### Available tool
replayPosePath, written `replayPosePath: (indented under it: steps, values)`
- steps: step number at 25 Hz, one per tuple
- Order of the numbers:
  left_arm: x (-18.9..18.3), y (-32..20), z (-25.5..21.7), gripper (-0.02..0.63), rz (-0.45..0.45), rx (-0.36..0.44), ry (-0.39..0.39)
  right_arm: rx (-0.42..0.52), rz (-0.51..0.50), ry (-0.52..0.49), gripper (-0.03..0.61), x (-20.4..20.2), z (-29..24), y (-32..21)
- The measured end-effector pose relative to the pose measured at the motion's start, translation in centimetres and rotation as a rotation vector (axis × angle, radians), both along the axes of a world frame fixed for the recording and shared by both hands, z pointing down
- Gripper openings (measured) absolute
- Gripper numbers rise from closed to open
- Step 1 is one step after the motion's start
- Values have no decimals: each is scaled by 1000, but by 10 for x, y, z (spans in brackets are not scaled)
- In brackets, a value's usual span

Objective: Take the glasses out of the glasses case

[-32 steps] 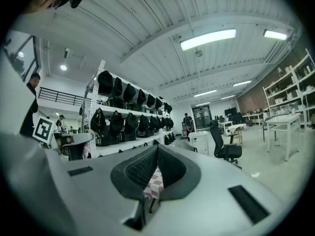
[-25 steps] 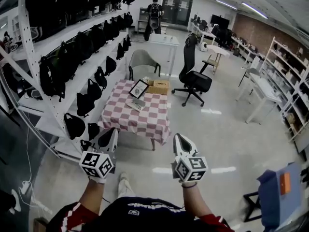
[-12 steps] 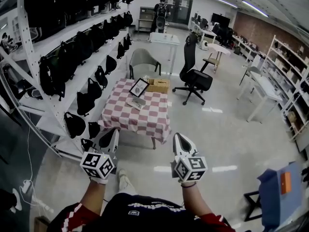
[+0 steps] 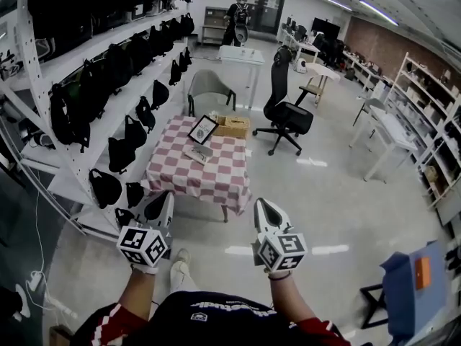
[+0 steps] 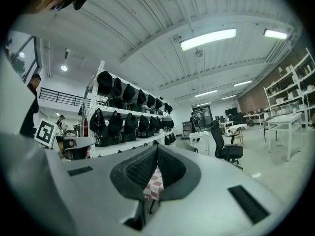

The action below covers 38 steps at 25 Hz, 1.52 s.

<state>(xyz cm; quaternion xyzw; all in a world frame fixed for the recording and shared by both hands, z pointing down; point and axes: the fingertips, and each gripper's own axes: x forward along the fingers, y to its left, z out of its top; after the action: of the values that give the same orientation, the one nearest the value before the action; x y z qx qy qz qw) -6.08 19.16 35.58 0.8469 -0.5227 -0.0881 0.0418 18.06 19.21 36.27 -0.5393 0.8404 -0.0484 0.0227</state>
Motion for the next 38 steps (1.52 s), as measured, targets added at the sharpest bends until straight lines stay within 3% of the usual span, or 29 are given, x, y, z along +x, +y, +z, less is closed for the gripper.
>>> replayPosePath:
  steps: [9,23,38]
  values:
    - [-1,-39,8,6,18,-25,4,-21,-1,4,-3,-5,6,-36]
    - [-2,-161,-7,6,62,-1,-13,-3,10,17,-3,-18,-11,-147]
    - [-39,-287,-20,6,99,-11,0,-28,35,42,-3,-56,-23,-265]
